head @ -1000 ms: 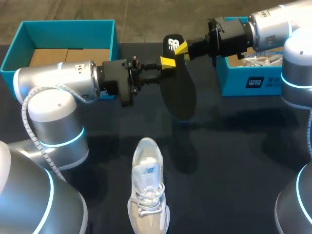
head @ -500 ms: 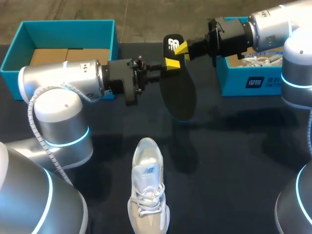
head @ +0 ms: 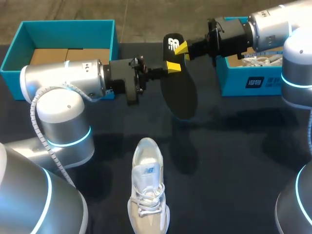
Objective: Take the shoe out of the shoebox, open the shoe tongue, remove and reinsert the insole, then place the shoe into the shoebox
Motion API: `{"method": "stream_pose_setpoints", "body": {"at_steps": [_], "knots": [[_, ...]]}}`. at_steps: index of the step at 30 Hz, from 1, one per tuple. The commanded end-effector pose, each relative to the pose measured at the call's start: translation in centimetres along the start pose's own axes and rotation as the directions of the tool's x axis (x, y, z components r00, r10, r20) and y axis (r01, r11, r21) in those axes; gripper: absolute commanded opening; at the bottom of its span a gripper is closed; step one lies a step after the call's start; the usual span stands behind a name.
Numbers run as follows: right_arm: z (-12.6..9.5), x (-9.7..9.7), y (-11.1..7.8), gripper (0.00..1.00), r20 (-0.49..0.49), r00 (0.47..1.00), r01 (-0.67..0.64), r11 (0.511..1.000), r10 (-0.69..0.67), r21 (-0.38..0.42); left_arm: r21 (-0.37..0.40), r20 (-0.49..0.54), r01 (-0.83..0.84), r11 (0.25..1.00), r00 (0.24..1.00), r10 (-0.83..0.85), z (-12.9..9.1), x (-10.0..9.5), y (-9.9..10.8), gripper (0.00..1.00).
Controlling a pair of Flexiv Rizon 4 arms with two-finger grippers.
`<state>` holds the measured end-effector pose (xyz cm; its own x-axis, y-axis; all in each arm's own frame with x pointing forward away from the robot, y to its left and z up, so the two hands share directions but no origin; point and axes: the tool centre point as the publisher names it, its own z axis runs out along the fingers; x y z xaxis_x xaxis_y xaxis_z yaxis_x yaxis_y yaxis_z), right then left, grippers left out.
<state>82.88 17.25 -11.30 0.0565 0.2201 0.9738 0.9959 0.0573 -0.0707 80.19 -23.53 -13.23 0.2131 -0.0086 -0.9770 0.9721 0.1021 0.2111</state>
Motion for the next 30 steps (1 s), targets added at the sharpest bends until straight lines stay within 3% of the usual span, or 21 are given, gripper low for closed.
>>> {"method": "stream_pose_setpoints", "body": {"at_steps": [1, 10, 18, 22, 28, 30], "knots": [[0.0, 0.2, -0.2, 1.00, -0.007, 1.000, 0.003, 1.000, -0.003, -0.014, 0.002, 0.001, -0.002, 1.000, 1.000, 0.002, 0.0, 0.0, 0.0, 0.00], [-0.7, 0.2, -2.3, 1.00, -0.015, 0.999, 0.039, 0.999, -0.040, -0.029, -0.019, 0.015, 0.019, 1.000, 1.000, -0.019, -2.1, -0.1, -0.1, 0.00], [-0.3, -0.9, -4.9, 1.00, -0.030, 0.998, 0.050, 0.998, -0.051, -0.029, 0.013, -0.019, 0.086, 0.996, 0.996, -0.086, -6.3, 0.0, -1.8, 0.00], [0.1, -1.5, -6.0, 1.00, -0.042, 0.998, 0.038, 0.998, -0.040, -0.046, 0.018, -0.049, 0.158, 0.987, 0.986, -0.157, -8.2, 0.1, -2.1, 0.00], [0.1, -1.5, -6.0, 1.00, -0.042, 0.998, 0.038, 0.998, -0.040, -0.046, 0.035, -0.089, 0.365, 0.930, 0.928, -0.361, -10.8, 0.8, -2.1, 0.00], [0.1, -1.5, -6.0, 1.00, -0.042, 0.998, 0.038, 0.998, -0.040, -0.046, 0.096, -0.106, 0.440, 0.893, 0.896, -0.431, -11.3, 0.9, -2.3, 0.00]]}}
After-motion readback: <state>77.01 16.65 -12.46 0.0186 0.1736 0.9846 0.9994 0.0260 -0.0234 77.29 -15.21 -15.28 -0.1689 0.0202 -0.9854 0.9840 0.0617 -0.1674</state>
